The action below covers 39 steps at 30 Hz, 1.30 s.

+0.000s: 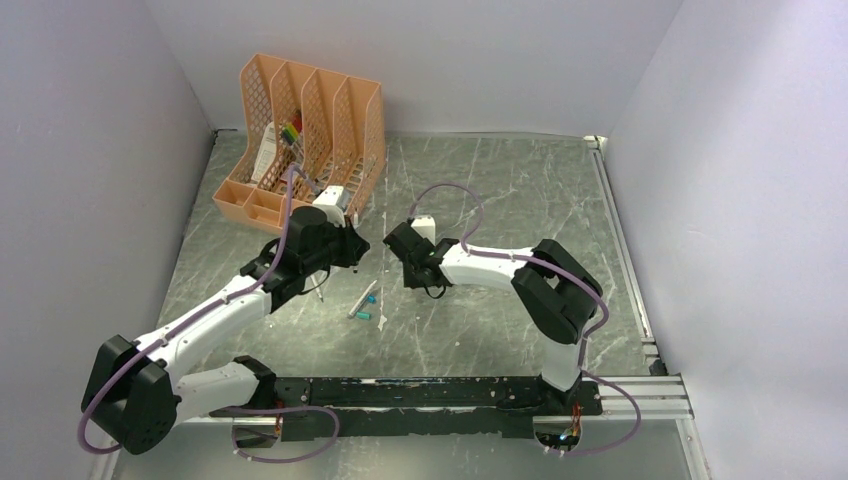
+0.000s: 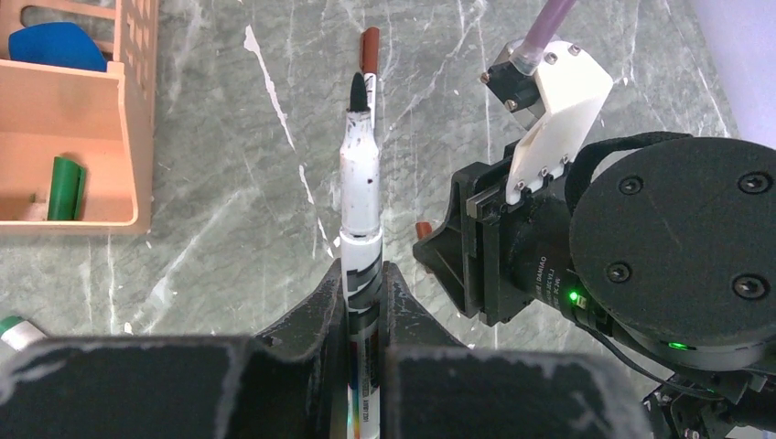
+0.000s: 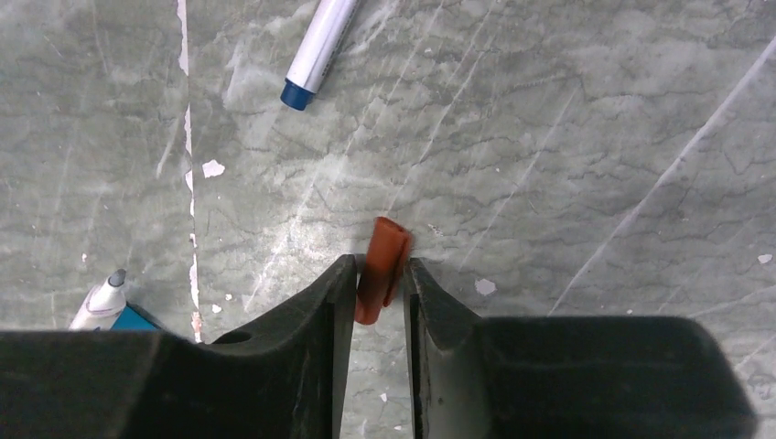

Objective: Insert the pens into the pen caps

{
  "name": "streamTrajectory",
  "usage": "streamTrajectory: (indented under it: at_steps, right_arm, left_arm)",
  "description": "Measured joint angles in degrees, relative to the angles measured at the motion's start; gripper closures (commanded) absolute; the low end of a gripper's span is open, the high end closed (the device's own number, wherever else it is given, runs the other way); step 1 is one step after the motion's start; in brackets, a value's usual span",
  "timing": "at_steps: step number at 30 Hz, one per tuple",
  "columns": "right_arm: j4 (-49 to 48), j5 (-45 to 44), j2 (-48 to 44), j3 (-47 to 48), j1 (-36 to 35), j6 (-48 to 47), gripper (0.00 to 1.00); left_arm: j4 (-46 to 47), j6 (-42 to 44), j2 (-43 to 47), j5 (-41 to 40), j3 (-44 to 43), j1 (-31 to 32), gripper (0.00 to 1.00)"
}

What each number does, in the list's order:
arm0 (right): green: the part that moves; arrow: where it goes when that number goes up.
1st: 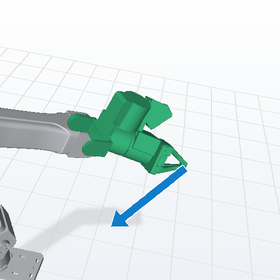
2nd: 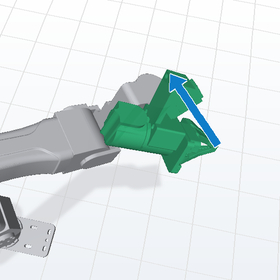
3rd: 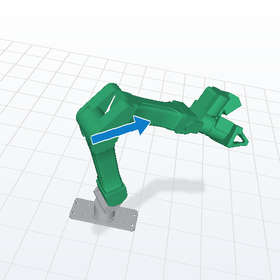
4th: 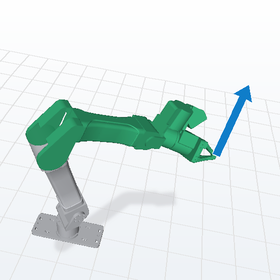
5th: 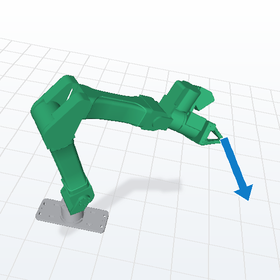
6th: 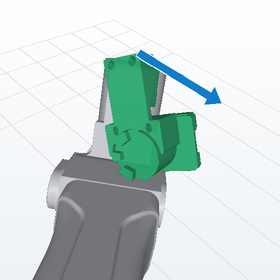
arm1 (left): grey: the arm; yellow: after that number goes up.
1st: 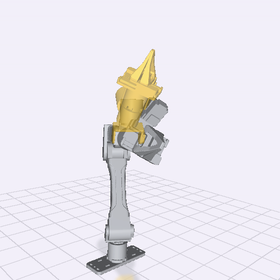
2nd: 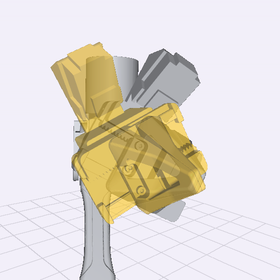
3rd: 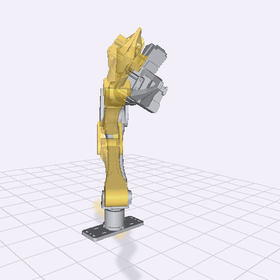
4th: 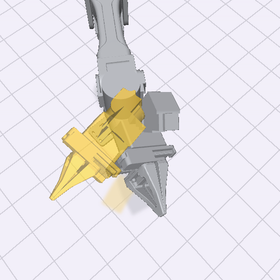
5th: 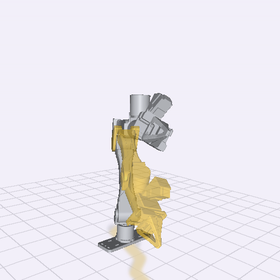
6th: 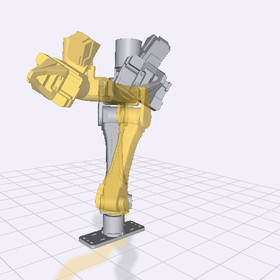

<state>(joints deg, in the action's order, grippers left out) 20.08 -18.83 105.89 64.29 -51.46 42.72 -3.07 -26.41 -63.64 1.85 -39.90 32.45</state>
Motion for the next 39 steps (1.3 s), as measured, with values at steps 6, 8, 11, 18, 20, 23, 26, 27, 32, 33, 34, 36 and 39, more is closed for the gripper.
streamTrajectory:
  at_steps: [6,8,11,18,20,23,26,27,32,33,34,36,39]
  right_arm:
    - [-0.1,-0.1,-0.1,-0.2,0.0,0.3,1.00]
    - [-0.6,-0.2,-0.9,-0.8,0.0,0.5,1.00]
    - [-2.1,-0.2,-4.8,-4.6,0.0,0.5,1.00]
    - [-14.7,6.5,-28.1,-19.3,5.5,0.2,1.00]
    - [-20.1,9.3,-34.1,-22.9,8.2,0.6,1.00]
    - [-28.2,12.8,-42.3,-28.6,12.0,1.3,1.00]
    - [-33.7,15.1,-47.8,-31.5,13.9,1.9,1.00]
    - [-35.4,15.6,-49.1,-31.7,14.3,2.1,1.00]
    - [-42.6,17.8,-52.9,-31.7,15.2,2.0,1.00]
    - [-43.5,18.2,-53.3,-31.5,15.2,1.9,1.00]
    - [-44.2,18.5,-53.6,-31.4,15.2,1.7,1.00]
    - [-44.7,18.9,-54.0,-30.8,15.2,1.2,1.00]
    - [-44.7,19.5,-54.4,-29.6,15.2,0.3,1.00]
  left_arm:
    - [0.1,0.0,0.1,0.9,0.0,0.0,0.93]
    - [0.3,0.0,0.1,1.7,0.0,0.0,0.93]
    - [1.7,0.1,0.0,4.7,0.4,-0.1,0.93]
    - [14.1,-1.6,-1.5,21.7,3.5,-0.1,0.93]
    - [19.3,-3.8,-2.6,26.8,4.4,0.2,0.93]
    - [26.6,-7.3,-4.6,31.8,5.0,1.4,0.93]
    - [34.1,-11.0,-7.1,35.1,5.1,4.0,0.93]
    - [36.3,-12.0,-8.0,36.0,5.1,5.1,0.93]
    - [43.8,-15.3,-12.5,38.3,5.0,10.2,0.93]
    - [45.0,-16.0,-13.5,38.5,4.9,10.9,0.93]
    - [46.2,-16.6,-14.4,38.7,4.9,11.6,0.93]
    - [48.7,-17.8,-16.2,38.9,4.7,12.6,0.93]
    - [50.9,-19.1,-17.8,39.0,4.6,13.3,0.93]
